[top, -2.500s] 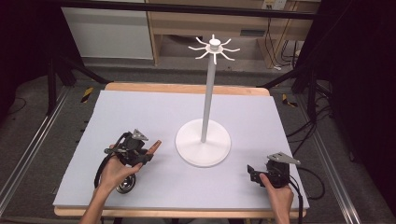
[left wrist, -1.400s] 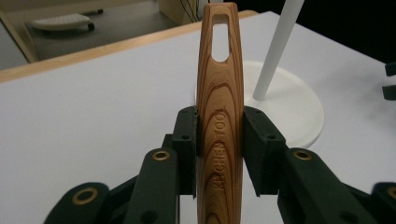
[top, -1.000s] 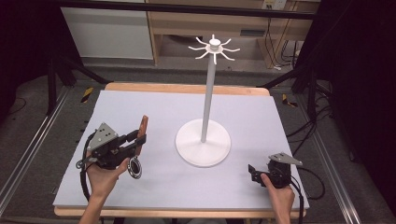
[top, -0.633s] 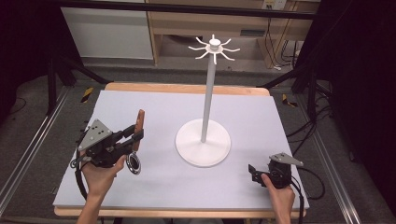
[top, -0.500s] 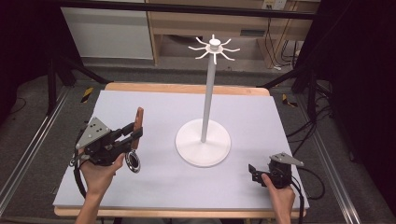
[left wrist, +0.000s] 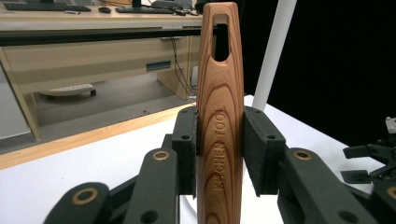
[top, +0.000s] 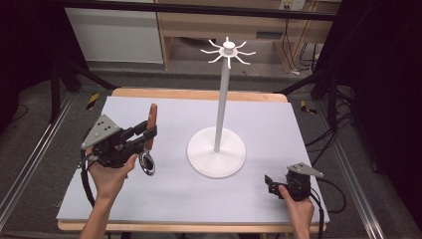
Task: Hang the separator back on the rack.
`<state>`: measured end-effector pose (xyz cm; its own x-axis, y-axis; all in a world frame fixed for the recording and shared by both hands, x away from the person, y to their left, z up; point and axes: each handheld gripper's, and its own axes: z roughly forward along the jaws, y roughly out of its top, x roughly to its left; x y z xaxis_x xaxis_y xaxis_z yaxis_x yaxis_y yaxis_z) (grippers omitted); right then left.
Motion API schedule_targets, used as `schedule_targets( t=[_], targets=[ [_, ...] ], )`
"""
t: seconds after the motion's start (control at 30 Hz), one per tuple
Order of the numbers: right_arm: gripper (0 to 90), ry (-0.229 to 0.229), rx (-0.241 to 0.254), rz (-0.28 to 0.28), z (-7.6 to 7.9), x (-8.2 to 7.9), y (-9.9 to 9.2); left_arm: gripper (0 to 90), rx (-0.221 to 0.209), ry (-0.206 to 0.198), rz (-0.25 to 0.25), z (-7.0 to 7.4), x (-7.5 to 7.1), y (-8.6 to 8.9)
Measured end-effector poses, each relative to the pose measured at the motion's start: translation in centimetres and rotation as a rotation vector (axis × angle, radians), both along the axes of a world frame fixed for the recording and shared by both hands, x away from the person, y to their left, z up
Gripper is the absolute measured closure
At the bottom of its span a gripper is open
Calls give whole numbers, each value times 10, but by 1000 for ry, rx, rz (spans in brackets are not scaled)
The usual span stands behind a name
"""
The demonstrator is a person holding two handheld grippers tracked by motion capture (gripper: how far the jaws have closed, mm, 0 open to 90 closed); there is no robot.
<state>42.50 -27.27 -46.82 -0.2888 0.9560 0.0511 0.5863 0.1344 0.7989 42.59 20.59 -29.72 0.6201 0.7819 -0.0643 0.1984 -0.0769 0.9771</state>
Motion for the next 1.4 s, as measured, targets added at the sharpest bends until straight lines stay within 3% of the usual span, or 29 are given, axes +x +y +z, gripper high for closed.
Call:
schedule_targets(
  t=[0.3, 0.73, 1.4],
  targets=[
    [69, 4, -10, -7, 0, 1, 1, 674, -24, -24, -3, 11, 6, -4],
    [69, 3, -5, -7, 1, 0, 1, 674, -41, -27, -21, 26, 12, -7],
    [70, 2, -12, -4, 1, 1, 2, 674, -37, -51, -50, 55, 16, -25]
  ],
)
